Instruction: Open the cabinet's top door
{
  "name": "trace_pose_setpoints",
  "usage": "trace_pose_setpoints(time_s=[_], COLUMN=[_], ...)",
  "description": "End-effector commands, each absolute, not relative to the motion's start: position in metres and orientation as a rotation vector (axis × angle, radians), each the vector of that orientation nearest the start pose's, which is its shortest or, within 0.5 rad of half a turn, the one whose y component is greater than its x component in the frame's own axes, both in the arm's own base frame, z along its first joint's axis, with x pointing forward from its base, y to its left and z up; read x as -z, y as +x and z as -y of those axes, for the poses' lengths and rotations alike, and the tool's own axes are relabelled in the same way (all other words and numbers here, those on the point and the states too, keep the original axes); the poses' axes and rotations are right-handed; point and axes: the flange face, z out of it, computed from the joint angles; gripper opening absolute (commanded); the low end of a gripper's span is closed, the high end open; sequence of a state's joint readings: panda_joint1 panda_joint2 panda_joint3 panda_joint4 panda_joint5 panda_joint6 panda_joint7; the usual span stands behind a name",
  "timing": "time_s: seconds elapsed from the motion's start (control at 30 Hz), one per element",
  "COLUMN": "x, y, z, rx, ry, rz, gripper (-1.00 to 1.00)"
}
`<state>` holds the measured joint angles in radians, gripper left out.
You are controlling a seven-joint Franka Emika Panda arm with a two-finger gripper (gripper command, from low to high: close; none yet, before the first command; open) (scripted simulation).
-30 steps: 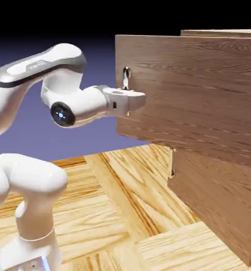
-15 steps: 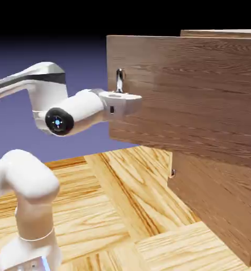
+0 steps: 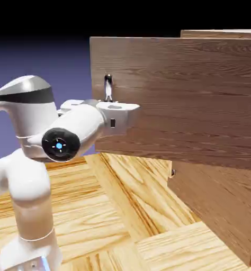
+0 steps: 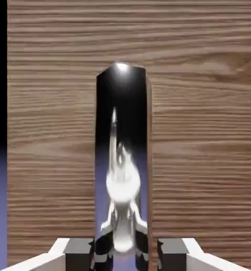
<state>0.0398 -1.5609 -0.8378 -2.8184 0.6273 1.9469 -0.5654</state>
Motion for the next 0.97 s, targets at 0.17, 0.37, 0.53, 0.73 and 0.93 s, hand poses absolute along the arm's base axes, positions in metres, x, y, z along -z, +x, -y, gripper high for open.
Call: trace_pose_setpoints(time_s=[0.17,0.37,0.53,0.73,0.93], x=[-0.541,-0.541,-0.541,-0.541,-0.541], y=[0.149,0.145,0.147,0.153,0.163], z=[0.234,0.295,0.340,0.390,0.428], rx=[0.956,0.860,0.787,0.707,0.643], ry=[-1.631,-1.594,-1.563,-1.527,-1.497], rz=[0.279,0.378,0.450,0.528,0.587], gripper=[-1.00,-1.00,-1.00,-1.00,-1.00])
